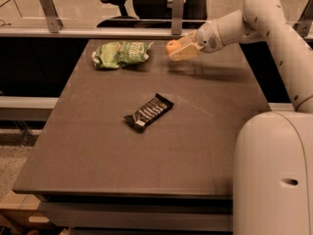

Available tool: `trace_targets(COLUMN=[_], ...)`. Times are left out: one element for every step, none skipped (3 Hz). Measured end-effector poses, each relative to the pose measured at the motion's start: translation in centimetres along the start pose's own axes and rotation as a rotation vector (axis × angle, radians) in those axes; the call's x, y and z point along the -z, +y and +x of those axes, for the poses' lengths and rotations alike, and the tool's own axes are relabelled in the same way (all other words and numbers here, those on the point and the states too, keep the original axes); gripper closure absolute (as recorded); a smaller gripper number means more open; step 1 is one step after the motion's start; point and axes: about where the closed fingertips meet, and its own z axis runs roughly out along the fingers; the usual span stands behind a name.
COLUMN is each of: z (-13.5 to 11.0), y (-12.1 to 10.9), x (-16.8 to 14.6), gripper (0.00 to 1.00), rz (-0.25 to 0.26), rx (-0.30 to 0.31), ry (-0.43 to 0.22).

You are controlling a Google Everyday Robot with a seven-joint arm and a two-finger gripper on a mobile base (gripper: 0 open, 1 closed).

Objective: Move orange near green jalapeno chip bag

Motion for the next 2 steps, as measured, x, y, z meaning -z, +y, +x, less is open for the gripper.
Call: trace_targets(z=[0.12,0.62], y=[-0.04,-0.18], x=[-1.79,-2.46], gripper=[1.0,1.0], rz=[-0.036,-0.047], rx=[-0.002,-0.014], ry=[0.004,0.003])
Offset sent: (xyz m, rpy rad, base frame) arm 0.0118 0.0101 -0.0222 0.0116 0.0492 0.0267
